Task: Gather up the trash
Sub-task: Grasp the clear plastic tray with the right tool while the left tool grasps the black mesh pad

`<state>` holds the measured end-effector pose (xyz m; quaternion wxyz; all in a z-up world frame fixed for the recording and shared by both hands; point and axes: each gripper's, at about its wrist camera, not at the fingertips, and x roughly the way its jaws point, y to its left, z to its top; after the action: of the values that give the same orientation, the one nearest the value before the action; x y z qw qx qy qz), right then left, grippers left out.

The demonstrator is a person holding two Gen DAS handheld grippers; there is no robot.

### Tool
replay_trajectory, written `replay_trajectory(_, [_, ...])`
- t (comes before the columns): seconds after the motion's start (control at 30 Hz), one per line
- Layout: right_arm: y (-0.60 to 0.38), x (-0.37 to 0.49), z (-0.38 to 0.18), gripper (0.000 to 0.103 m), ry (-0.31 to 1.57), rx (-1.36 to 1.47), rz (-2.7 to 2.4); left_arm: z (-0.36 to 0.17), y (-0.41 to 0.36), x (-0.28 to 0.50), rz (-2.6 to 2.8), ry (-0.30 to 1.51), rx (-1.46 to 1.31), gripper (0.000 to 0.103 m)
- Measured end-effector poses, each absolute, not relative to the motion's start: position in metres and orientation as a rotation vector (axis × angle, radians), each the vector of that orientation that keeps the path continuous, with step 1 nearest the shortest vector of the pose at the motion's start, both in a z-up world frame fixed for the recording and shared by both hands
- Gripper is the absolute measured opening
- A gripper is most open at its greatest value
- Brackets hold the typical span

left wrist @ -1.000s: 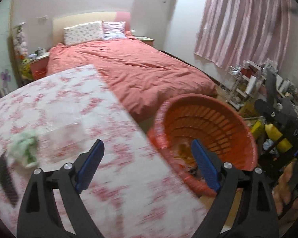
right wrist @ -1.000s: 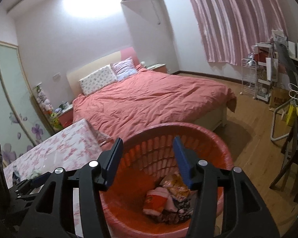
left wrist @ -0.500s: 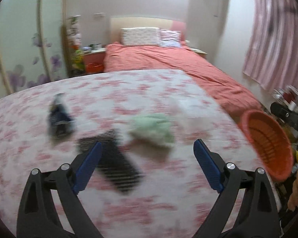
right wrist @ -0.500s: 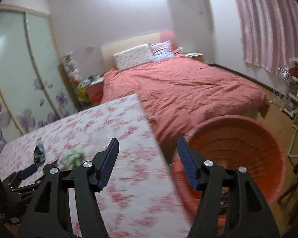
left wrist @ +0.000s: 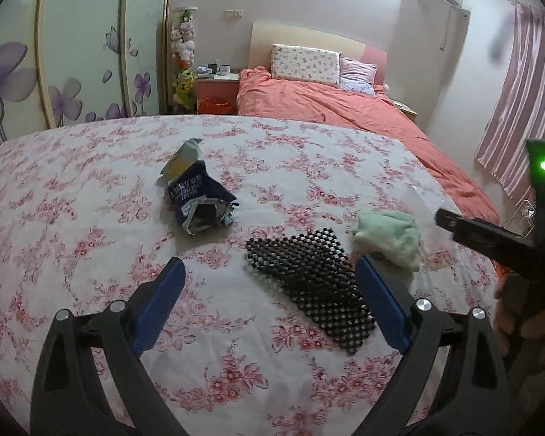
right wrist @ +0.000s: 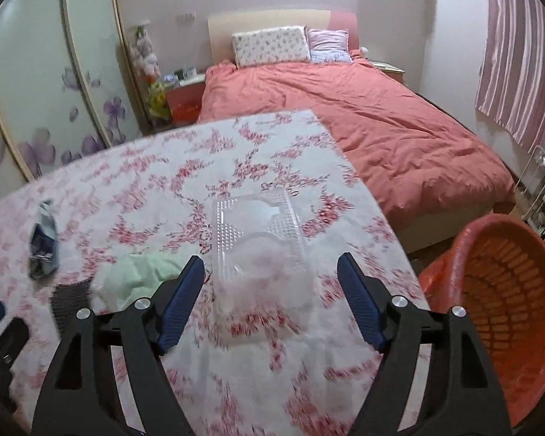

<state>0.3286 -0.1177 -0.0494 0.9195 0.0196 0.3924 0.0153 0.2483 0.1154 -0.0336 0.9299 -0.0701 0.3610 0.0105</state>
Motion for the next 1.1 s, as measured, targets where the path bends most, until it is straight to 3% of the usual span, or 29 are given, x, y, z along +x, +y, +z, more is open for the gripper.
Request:
replay_trajectory(0.13, [-0.113,0.335,-0.06,0.076,0.853,0.006,0.019,-0.038,0.115,0.25,0.006,0.752,-0.156,0.092])
replay_trajectory(0.17, [-0.115,0.337,-0.061,0.068,0.866,0.012,0.021,-0.04,0.115,0.251,0.002,0.756,-0.157,0.092])
replay_trajectory(0.27, [-0.122,0.333,-0.06,0.066,0.857,0.044,0.013,-0.044,0.111,0.253,-0.01,0.772,-0.157,0.092])
replay_trajectory(0.6, [-0.152,0.304,-0.051,0.065,0.795,0.118,-0.016,-0.055,0.085,0.267,-0.008,0.822,-0.125,0.092])
replay_trajectory(0.73, [-0.156,0.3,-0.047,0.065,0.78,0.122,-0.009,-0.062,0.08,0.274,0.024,0.857,-0.11,0.087])
replay_trajectory(0.87, [-0.162,0.299,-0.048,0.065,0.778,0.144,-0.002,-0.068,0.078,0.28,0.045,0.895,-0.118,0.074])
replay_trajectory(0.97, [-0.165,0.296,-0.047,0.065,0.775,0.152,-0.002,-0.067,0.071,0.28,0.025,0.889,-0.095,0.052])
replay_trajectory(1.1, [-0.173,0.287,-0.044,0.065,0.757,0.171,-0.001,-0.064,0.069,0.277,-0.001,0.87,-0.093,0.033])
